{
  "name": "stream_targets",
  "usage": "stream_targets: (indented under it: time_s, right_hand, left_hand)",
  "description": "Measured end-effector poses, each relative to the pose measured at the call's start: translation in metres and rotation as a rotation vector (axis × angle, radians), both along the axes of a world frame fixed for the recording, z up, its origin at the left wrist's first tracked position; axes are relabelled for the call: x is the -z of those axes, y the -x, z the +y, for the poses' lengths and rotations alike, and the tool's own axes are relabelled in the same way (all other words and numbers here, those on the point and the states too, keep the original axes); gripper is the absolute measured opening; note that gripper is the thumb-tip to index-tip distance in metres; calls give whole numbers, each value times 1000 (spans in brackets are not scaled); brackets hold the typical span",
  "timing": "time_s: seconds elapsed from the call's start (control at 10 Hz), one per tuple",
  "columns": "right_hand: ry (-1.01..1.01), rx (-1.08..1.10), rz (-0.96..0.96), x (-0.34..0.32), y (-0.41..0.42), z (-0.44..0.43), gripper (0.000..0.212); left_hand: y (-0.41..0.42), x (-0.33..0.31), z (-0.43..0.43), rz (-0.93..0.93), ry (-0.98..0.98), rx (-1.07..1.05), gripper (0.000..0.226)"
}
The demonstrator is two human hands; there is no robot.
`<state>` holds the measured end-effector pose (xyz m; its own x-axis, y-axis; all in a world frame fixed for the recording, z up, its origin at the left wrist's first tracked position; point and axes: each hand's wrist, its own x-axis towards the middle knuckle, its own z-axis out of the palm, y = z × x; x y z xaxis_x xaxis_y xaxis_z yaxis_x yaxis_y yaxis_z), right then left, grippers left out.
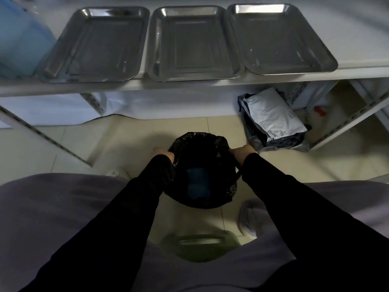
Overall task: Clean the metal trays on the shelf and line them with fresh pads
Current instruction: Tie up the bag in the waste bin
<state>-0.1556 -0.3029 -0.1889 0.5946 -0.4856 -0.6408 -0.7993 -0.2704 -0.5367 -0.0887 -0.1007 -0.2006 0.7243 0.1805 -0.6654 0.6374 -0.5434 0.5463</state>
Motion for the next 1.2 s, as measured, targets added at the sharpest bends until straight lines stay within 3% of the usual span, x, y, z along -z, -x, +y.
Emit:
stream_targets:
  time_s: [0.3,0.5,0.7,0.8,0.9,1.0,1.2]
  right_hand:
    - [142,-65,-8,-10,-6,-4,32]
    - [156,114,-143,-9,-7,-7,31]
    - [119,114,-278,-14,-5,-5,45]
    - [68,166,-336,-16,-6,1,33]
    - [81,143,-360,-17,-5,5,26]
    - [121,176,-348,-17,-5,4,35]
    - [210,317,-339,-21,-1,-6,43]
  left_hand:
    - [-4,-19,3,-175,-165,168,42]
    - [-9,-24,3,-340,-274,304,28]
    - [-7,-28,0,-527,-372,268,27]
    - [-8,-25,-1,-561,-421,331,33]
    - [-8,-26,-3,-500,-296,329,21]
    - [-9,-27,0,-528,-259,262,16]
    - [-11,-29,10,-526,-232,40,31]
